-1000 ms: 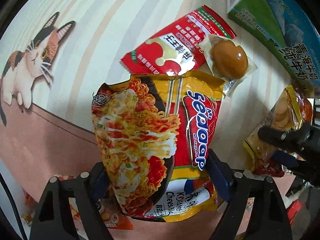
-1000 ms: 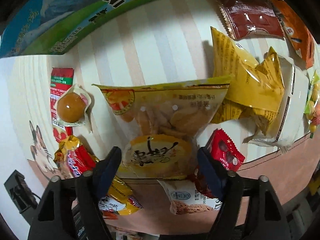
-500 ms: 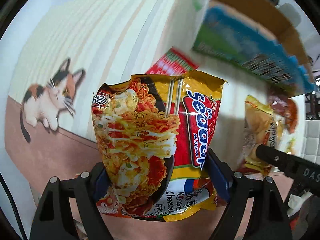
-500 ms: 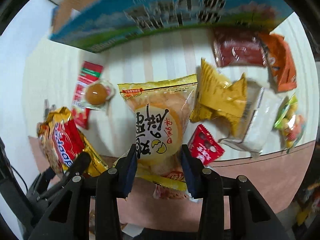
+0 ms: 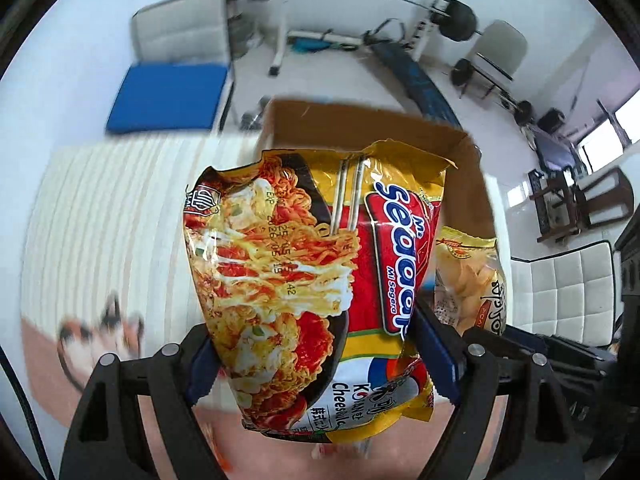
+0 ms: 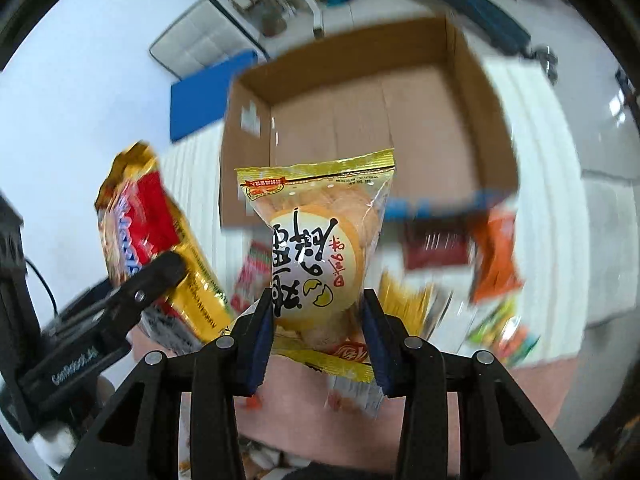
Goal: Organize snacks
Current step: 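Carry both packs into the cardboard box and open both tools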
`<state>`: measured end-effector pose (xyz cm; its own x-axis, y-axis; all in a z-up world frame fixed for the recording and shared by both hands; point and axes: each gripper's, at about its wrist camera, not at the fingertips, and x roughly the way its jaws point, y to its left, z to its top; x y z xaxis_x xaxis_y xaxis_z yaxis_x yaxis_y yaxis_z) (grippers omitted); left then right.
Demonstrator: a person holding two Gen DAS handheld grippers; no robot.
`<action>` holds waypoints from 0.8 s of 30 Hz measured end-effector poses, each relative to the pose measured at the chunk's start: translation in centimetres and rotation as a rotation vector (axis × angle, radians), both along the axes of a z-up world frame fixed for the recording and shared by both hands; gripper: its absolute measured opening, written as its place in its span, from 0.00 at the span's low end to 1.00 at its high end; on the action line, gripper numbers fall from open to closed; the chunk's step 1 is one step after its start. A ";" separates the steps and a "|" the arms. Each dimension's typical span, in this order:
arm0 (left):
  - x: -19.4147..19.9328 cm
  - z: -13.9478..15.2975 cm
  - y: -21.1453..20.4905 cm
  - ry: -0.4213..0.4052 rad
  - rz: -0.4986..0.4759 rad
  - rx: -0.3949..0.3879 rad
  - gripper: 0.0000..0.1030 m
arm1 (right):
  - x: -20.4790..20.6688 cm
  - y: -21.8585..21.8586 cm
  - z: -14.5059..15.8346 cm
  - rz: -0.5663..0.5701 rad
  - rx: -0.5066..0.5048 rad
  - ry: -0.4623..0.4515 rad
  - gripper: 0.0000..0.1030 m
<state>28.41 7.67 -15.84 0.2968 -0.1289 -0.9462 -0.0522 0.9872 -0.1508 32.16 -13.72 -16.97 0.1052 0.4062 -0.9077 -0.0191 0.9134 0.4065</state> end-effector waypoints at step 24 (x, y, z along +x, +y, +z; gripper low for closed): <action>19.1 -12.7 -4.4 0.298 -0.048 0.015 0.81 | 21.1 -1.9 -15.2 -0.009 -0.165 0.079 0.43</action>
